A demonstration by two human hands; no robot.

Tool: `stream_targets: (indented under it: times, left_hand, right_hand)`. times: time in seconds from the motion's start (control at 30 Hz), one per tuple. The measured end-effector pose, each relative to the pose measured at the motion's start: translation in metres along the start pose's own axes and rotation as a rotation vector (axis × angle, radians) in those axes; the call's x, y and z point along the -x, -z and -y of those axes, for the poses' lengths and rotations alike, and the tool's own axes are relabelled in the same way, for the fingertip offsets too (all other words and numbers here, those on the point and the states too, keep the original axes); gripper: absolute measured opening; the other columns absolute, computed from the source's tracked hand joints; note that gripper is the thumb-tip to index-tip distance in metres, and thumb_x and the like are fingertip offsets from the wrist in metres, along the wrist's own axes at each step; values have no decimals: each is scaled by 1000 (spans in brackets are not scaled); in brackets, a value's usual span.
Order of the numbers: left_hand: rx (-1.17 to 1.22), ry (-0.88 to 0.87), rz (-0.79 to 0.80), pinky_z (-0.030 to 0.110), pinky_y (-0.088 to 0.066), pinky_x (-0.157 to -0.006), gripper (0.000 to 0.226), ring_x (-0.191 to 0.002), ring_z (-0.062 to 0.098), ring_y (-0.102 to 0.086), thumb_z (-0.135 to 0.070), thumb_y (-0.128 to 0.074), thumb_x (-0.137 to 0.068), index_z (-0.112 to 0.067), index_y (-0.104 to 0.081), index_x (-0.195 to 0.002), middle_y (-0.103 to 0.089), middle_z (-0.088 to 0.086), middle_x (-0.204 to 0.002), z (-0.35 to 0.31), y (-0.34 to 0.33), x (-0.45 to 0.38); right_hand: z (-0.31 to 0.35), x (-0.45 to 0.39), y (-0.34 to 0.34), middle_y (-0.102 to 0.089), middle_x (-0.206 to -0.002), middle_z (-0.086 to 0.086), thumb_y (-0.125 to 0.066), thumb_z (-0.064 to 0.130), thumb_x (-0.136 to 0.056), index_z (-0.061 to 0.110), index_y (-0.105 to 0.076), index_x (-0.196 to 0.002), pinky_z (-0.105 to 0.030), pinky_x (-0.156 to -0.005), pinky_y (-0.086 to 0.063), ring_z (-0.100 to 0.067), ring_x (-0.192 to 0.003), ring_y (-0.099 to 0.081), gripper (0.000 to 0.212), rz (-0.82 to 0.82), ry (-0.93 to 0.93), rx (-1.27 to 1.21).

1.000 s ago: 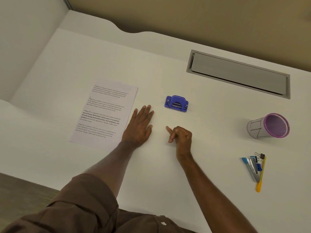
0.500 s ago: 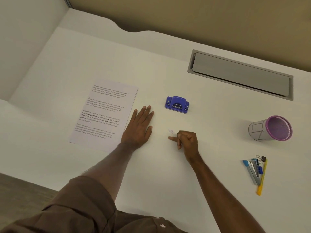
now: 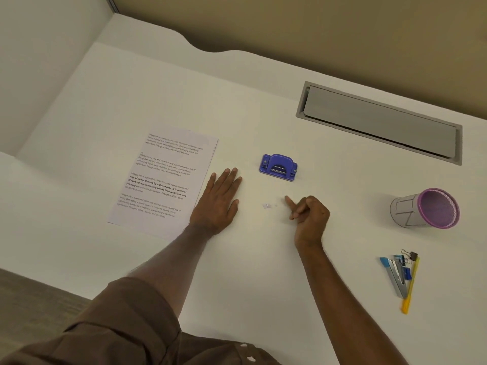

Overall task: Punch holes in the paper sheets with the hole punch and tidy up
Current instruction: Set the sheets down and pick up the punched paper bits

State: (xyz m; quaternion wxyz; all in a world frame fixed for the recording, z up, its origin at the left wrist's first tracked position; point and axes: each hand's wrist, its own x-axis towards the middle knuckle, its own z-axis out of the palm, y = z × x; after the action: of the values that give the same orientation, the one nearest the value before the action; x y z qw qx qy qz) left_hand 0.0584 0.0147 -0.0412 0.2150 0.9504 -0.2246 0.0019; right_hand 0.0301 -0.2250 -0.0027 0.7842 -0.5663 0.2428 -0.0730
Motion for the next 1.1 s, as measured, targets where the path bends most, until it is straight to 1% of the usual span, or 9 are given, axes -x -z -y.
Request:
stream_targets:
  times: [0.1,0.3,0.43,0.53,0.63,0.73,0.8,0.97,1.1]
  left_hand:
    - [1,2,2,52,-16,-126,58,-157,26,-15,-23,-40,-101,-8,-29,-157,-20,10,-168,0,0,0]
    - [-1,7,15,52,-15,-127,59,-157,24,-13,-25,-39,-101,-9,-28,-157,-18,9,-169,0,1,0]
    - [4,11,22,51,-15,-127,60,-157,23,-12,-26,-39,-101,-10,-26,-158,-17,8,-169,-1,2,0]
    - [13,12,8,52,-16,-126,59,-157,25,-15,-25,-40,-101,-8,-30,-156,-20,9,-168,-2,4,0]
    - [19,9,-8,53,-17,-126,58,-156,27,-18,-23,-42,-100,-7,-33,-155,-22,11,-167,-2,5,0]
    - [20,6,-16,53,-18,-126,58,-156,27,-18,-22,-45,-100,-7,-33,-155,-23,11,-167,-3,5,0]
    - [26,0,-23,53,-18,-126,58,-156,27,-19,-21,-45,-100,-6,-34,-155,-23,11,-167,-3,5,0]
    - [22,0,-20,53,-18,-126,58,-156,26,-17,-24,-42,-101,-7,-33,-155,-22,11,-167,-2,3,0]
    - [19,-6,-21,53,-18,-126,57,-156,26,-18,-25,-40,-101,-7,-34,-155,-23,11,-167,-1,2,0]
  right_hand:
    - [-6,6,-6,-43,-46,-9,-40,7,-82,6,-48,-53,-55,-99,-53,-25,-47,-34,31,-107,-2,-30]
    - [-13,16,-47,-49,-46,-3,-37,3,-79,16,-56,-45,-46,-104,-51,-27,-52,-38,41,-88,-6,12]
    - [-12,20,-61,-52,-51,-8,-37,-1,-83,14,-58,-48,-49,-102,-52,-28,-55,-44,44,-22,-4,42]
    - [-2,17,-52,-59,-61,-15,-42,4,-84,15,-66,-55,-40,-92,-57,-31,-63,-56,39,-20,36,87]
    - [5,10,-33,-71,-72,1,-50,9,-89,20,-74,-72,-27,-73,-57,-16,-69,-67,30,-33,106,416]
    - [7,5,-18,-74,-93,10,-62,20,-92,24,-75,-93,-26,-81,-55,-7,-85,-66,14,96,169,919]
    - [5,5,-12,-71,-101,8,-66,26,-92,22,-74,-105,-23,-86,-50,-9,-93,-64,16,225,227,1151]
    - [3,5,-16,-65,-103,2,-67,27,-93,18,-70,-115,-31,-84,-52,-16,-96,-61,24,465,280,1275]
    - [7,-1,-20,-64,-109,-1,-63,21,-93,17,-68,-116,-38,-83,-51,-22,-103,-57,24,579,389,1406]
